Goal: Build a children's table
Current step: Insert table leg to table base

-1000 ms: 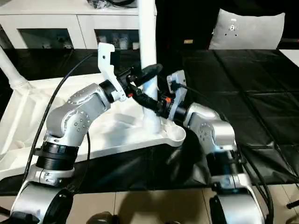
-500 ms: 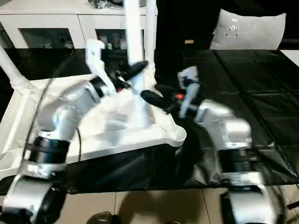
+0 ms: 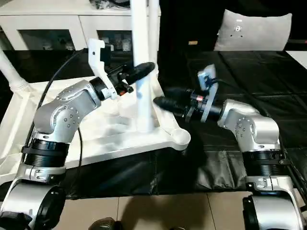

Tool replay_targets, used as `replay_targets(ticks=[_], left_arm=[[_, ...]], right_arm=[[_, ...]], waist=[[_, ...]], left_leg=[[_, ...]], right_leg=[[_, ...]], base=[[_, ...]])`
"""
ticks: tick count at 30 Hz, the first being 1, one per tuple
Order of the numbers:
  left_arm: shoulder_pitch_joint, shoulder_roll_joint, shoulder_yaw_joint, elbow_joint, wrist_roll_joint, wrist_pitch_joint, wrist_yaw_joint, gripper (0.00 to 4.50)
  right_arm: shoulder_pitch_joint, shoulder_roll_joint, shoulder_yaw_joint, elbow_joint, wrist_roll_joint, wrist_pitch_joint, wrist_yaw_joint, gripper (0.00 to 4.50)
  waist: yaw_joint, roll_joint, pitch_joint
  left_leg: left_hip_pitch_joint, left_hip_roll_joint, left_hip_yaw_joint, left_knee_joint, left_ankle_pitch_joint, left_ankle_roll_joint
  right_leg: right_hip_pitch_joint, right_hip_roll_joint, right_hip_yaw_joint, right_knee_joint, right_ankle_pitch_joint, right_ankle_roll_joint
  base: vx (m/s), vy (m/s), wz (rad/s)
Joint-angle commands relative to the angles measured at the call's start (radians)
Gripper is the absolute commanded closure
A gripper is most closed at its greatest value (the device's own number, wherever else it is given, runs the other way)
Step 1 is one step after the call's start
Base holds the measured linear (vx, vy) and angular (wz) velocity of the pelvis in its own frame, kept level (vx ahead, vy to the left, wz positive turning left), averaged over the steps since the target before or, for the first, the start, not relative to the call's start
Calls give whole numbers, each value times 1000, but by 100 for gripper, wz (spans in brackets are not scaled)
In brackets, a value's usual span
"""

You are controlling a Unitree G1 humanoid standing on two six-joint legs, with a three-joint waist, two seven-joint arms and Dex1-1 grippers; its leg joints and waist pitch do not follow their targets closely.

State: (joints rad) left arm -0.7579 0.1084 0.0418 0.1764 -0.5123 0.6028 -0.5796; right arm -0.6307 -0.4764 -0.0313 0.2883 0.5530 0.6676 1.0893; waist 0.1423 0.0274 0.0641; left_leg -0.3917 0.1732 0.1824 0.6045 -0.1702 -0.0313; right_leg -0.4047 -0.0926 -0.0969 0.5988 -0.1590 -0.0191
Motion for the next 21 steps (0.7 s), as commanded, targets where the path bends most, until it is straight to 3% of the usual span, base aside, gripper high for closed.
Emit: replay_targets(ticks=[1, 6, 13, 20, 21], left_arm=[[-10, -3, 18, -49, -61, 47, -29, 271], [2, 10, -1, -77, -72, 54, -68, 271], [23, 33, -81, -150, -78, 39, -175, 271], [22, 28, -94, -173, -92, 51, -201, 271], [24, 29, -97, -175, -91, 50, -206, 271]], right_arm=[[-11, -16, 11, 0, 0, 13, 34, 0], [-7, -25, 19, -9, 4, 17, 62, 0], [9, -50, 78, -44, -3, 15, 157, 0], [23, -49, 132, -52, -35, -17, 192, 0], [23, -47, 134, -52, -31, -17, 197, 17]], waist=[[2, -20, -86], [2, -22, -85], [2, -22, -84], [1, -21, -83], [1, -21, -83]], left_leg=[[18, 53, -18, -58, -134, 50], [18, 53, -19, -58, -143, 52], [18, 56, -20, -59, -148, 49], [17, 55, -20, -59, -156, 44], [18, 54, -20, -59, -157, 43]], right_leg=[[57, -68, 46, -65, -263, -181], [56, -67, 46, -68, -278, -177], [56, -68, 47, -68, -296, -163], [55, -67, 47, -70, -311, -161], [55, -66, 47, -70, -314, -160]], base=[[0, 0, 0], [0, 0, 0], [0, 0, 0], [0, 0, 0], [0, 0, 0]])
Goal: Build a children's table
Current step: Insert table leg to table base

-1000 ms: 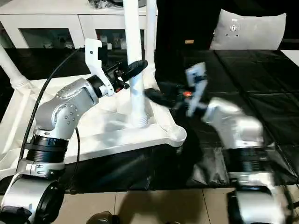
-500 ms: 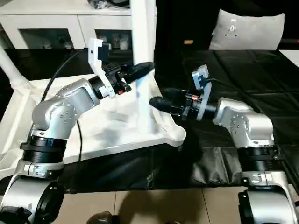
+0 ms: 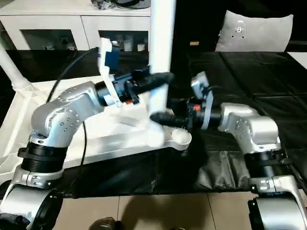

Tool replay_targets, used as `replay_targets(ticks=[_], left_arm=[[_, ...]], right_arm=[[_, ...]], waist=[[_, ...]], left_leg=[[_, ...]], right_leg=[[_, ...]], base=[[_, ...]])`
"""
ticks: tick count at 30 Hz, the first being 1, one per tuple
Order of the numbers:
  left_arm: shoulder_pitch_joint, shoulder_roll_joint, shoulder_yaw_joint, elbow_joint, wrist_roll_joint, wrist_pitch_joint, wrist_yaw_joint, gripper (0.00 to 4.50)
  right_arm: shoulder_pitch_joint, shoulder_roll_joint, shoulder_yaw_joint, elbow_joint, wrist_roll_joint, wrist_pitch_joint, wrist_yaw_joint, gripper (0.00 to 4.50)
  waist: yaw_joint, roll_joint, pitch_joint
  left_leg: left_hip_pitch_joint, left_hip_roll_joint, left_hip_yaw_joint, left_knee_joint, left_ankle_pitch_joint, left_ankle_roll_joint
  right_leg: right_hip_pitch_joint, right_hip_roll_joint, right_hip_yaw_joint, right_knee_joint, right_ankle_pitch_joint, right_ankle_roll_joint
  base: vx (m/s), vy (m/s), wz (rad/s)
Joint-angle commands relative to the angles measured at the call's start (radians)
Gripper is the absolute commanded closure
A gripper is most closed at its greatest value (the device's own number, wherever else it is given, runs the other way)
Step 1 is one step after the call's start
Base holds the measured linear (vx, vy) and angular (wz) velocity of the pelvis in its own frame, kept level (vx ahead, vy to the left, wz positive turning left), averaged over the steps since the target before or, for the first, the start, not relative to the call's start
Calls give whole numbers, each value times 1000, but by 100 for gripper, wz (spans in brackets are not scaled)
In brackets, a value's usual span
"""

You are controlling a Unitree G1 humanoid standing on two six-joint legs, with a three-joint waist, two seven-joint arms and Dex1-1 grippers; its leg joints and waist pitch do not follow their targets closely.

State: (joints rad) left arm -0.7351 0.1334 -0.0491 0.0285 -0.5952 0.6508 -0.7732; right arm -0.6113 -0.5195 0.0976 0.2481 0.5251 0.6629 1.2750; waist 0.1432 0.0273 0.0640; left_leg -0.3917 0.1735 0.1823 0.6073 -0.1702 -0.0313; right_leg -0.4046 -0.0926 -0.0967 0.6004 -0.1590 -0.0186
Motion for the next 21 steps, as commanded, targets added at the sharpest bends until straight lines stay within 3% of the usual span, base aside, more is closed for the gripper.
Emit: replay_targets(ticks=[1, 21], left_arm=[[3, 4, -8, -30, -8, 3, -15, 271], [5, -1, -24, -26, -6, 1, -23, 271]], right_arm=[[3, -1, 5, -11, -1, -14, 13, 28], [30, 25, 9, -34, 12, -41, 37, 193]], waist=[[0, -20, -83], [0, -17, -84]], left_leg=[[18, 55, -21, -63, -161, 42], [19, 55, -22, -63, -175, 36]], right_leg=[[55, -67, 47, -72, -318, -158], [55, -65, 47, -72, -309, -161]], base=[[0, 0, 0], [0, 0, 0]])
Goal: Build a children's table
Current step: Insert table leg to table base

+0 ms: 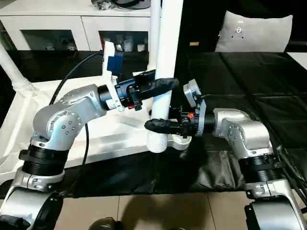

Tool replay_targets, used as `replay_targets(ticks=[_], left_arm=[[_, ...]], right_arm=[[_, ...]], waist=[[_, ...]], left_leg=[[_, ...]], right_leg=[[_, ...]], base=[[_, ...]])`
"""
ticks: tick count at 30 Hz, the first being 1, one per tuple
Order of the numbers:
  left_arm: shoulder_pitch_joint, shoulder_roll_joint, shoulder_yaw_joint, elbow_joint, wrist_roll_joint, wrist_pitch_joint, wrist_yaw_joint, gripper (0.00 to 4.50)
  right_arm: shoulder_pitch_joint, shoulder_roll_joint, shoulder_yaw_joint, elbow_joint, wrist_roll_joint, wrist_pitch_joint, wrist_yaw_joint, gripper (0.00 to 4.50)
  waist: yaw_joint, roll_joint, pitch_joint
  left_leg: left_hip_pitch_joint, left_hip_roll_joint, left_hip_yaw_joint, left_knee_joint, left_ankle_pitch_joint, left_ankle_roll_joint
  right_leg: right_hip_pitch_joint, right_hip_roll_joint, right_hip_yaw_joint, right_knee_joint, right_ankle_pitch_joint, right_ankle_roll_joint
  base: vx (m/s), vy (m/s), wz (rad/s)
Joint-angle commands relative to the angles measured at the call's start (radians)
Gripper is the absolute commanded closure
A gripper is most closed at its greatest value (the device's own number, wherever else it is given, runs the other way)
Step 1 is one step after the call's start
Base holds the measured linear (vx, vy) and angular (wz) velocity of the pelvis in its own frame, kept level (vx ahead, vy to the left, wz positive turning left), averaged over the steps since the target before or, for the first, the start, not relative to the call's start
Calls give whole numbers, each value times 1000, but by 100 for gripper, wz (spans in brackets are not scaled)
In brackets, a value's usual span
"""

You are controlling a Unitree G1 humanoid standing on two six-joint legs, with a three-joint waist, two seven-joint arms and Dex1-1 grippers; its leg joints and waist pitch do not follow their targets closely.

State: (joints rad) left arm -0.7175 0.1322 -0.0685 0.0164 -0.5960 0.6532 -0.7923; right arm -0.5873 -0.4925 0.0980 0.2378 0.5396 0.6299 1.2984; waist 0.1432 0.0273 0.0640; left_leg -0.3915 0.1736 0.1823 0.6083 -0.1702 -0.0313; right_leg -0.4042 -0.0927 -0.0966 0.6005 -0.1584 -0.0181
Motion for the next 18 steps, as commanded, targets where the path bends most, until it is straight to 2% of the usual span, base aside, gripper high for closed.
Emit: replay_targets(ticks=[1, 3, 6, 8, 10, 11, 12, 13, 18], left_arm=[[-13, 0, -4, -13, -5, -2, -3, 271], [-13, -1, -4, -13, -5, -2, -2, 271], [-14, -5, -3, -12, -4, -4, 2, 271], [-15, -5, -3, -12, -3, -4, 3, 271], [-16, -5, -4, -12, -2, -5, 2, 271], [-16, -5, -5, -12, -2, -5, 2, 271], [-15, -5, -6, -12, -2, -4, 1, 271], [-15, -4, -7, -13, -2, -4, 1, 271], [-13, -4, -11, -15, -1, -3, 1, 271]], right_arm=[[7, -2, 11, -23, -5, -9, 14, 198], [10, -3, 18, -23, -11, -11, 14, 230], [10, 1, 25, -19, -26, -20, 0, 236], [3, 3, 22, -14, -8, 16, 4, 197], [-3, 6, 12, -16, 10, 39, 3, 183], [-5, 7, 9, -16, 12, 41, 1, 175], [-6, 8, 9, -15, 7, 33, -5, 162], [-6, 9, 12, -9, -5, 13, -14, 151], [-3, 10, 14, -10, -5, 10, -7, 141]], waist=[[1, -16, -84], [0, -17, -84], [0, -16, -84], [0, -16, -85], [1, -15, -84], [0, -16, -84], [2, -11, -85], [1, -14, -84], [1, -14, -85]], left_leg=[[19, 55, -22, -64, -173, 37], [19, 55, -22, -64, -172, 38], [19, 55, -22, -64, -174, 37], [19, 55, -22, -64, -169, 40], [20, 55, -22, -64, -168, 43], [19, 55, -22, -63, -170, 41], [19, 55, -23, -63, -171, 39], [19, 56, -22, -64, -174, 36], [19, 55, -23, -64, -173, 34]], right_leg=[[55, -66, 47, -71, -304, -164], [54, -65, 47, -71, -299, -166], [54, -66, 47, -72, -302, -165], [55, -65, 47, -70, -293, -168], [54, -64, 47, -70, -288, -173], [55, -65, 47, -70, -291, -173], [55, -66, 47, -70, -293, -173], [54, -66, 47, -71, -295, -170], [55, -66, 47, -70, -296, -167]], base=[[0, 0, 0], [0, 0, 0], [0, 0, 0], [0, 0, 0], [0, 0, 0], [0, 0, 0], [0, 0, 0], [0, 0, 0], [0, 0, 0]])
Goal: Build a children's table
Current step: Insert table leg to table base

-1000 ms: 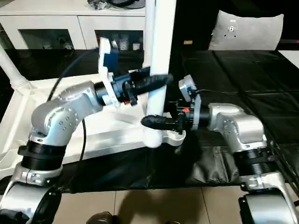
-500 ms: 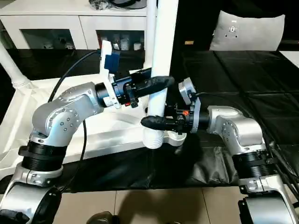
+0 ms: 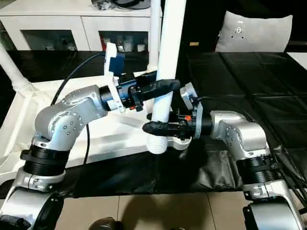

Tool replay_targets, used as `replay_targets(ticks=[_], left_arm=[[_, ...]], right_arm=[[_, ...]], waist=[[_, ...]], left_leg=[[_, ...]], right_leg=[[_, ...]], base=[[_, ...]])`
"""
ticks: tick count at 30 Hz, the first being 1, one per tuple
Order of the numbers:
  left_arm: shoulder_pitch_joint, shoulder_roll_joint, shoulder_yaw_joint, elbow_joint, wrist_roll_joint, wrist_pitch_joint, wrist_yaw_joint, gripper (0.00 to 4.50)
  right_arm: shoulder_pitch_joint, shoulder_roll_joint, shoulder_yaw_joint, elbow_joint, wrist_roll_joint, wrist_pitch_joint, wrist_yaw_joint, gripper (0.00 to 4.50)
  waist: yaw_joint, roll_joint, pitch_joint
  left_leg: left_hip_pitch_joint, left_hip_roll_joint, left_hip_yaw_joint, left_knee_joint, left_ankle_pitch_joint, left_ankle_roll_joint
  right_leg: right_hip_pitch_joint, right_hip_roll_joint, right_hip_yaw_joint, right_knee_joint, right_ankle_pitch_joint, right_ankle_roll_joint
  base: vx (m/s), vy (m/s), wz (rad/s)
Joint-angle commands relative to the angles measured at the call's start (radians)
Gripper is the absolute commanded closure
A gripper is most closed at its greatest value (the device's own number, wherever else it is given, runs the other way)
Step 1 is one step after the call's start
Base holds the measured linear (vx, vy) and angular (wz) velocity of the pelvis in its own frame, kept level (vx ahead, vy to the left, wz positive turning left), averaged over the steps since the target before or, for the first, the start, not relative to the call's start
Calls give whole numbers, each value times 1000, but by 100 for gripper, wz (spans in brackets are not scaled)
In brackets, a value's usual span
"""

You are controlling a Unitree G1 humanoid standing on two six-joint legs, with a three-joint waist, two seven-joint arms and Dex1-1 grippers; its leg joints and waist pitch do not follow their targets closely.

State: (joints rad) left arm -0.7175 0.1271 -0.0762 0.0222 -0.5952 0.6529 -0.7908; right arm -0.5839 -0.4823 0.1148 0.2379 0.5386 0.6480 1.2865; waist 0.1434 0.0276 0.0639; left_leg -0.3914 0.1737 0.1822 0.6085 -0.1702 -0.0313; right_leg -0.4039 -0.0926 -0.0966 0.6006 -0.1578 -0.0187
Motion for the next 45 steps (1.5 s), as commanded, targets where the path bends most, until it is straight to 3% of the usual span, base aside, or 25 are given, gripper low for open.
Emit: replay_targets(ticks=[1, 10, 21, 26, 27, 31, 33, 41, 45], left_arm=[[-12, 2, -3, -21, -2, -3, 0, 271], [-13, 2, -3, -20, -1, -4, 1, 271], [-18, -1, 2, -16, -1, -5, 8, 272], [-28, -17, 22, -6, -18, 21, 45, 272], [-30, -18, 24, -8, -25, 29, 44, 216], [-32, -36, 25, -31, -59, 59, 47, 192], [-32, -36, 25, -31, -59, 59, 47, 159], [-33, -155, 50, -64, -141, 103, 118, 153], [-31, -159, 31, -61, -124, 109, 128, 153]], right_arm=[[-5, -1, -2, -12, -3, -6, 7, 157], [-7, 6, -6, -3, 3, 6, -2, 236], [-11, 10, -13, 13, 1, 31, -26, 255], [-13, 25, -13, 30, -22, -3, -54, 255], [-14, 31, -16, 34, -26, -18, -63, 256], [-16, 59, -18, 43, -35, -31, -101, 258], [-16, 59, -18, 43, -35, -31, -101, 259], [-36, 133, -27, 92, -56, -73, -193, 259], [-36, 143, -31, 95, -60, -80, -208, 259]], waist=[[1, -15, -85], [0, -14, -85], [1, -15, -85], [0, -16, -86], [0, -16, -86], [-1, -15, -85], [-2, -15, -85], [-2, -13, -85], [-4, -15, -84]], left_leg=[[19, 55, -22, -64, -172, 36], [19, 55, -22, -64, -170, 36], [19, 55, -22, -63, -168, 36], [18, 55, -22, -62, -165, 35], [19, 55, -22, -62, -165, 34], [20, 54, -22, -63, -169, 31], [19, 54, -22, -64, -170, 32], [19, 53, -23, -64, -179, 30], [20, 54, -23, -65, -184, 31]], right_leg=[[55, -65, 47, -70, -292, -167], [55, -66, 47, -70, -286, -171], [55, -66, 47, -69, -286, -171], [55, -67, 47, -68, -282, -172], [55, -67, 47, -68, -282, -173], [53, -65, 47, -68, -289, -172], [54, -66, 47, -69, -287, -171], [55, -65, 46, -73, -301, -165], [55, -64, 46, -74, -303, -159]], base=[[0, 0, 0], [0, 0, 0], [0, 0, 0], [0, 0, 0], [0, 0, 0], [0, 0, 0], [0, 0, 0], [0, 0, 0], [0, 0, 0]])
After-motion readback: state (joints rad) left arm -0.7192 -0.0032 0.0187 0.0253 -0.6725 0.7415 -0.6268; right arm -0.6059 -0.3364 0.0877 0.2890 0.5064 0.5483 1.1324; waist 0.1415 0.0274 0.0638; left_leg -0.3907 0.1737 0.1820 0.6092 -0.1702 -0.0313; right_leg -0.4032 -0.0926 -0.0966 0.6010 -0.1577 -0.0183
